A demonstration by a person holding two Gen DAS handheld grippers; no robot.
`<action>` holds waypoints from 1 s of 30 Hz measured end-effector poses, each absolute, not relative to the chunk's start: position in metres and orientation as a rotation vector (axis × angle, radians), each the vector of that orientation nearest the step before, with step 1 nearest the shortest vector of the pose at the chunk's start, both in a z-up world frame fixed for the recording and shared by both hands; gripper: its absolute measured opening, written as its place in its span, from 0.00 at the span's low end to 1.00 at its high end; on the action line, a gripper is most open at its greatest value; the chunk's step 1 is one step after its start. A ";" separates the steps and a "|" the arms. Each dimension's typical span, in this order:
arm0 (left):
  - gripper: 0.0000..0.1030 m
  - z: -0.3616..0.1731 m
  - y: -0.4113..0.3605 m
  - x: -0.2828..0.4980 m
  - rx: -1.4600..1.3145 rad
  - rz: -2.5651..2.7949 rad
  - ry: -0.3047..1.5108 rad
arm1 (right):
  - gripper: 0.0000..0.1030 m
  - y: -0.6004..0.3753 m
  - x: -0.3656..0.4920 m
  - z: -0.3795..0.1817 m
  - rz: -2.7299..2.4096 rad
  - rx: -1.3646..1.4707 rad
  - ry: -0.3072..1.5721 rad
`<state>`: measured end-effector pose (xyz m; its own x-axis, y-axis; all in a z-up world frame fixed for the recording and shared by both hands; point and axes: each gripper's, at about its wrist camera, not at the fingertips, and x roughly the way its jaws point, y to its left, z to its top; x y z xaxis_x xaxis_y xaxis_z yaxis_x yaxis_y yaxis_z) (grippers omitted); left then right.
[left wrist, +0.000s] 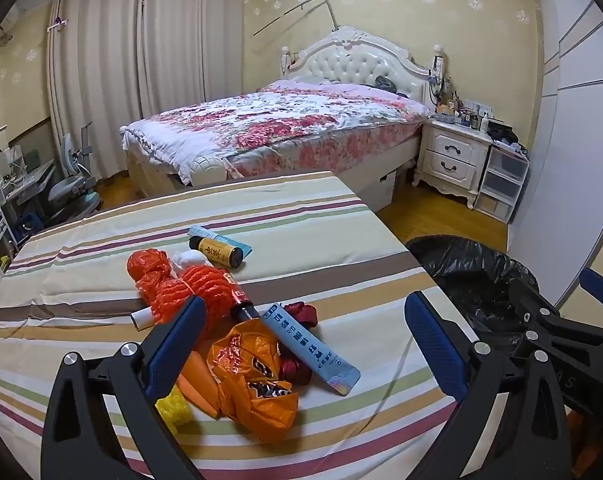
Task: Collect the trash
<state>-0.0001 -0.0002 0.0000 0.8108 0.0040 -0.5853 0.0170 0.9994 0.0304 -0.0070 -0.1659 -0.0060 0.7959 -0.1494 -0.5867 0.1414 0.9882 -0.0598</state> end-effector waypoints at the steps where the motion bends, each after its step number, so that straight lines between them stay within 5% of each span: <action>1: 0.94 0.000 0.000 0.000 0.036 -0.004 0.624 | 0.96 -0.166 -0.007 -0.006 -0.156 -0.014 0.632; 30: 0.94 -0.004 0.006 0.002 0.023 0.007 0.634 | 0.96 -0.164 -0.007 -0.017 -0.157 -0.018 0.652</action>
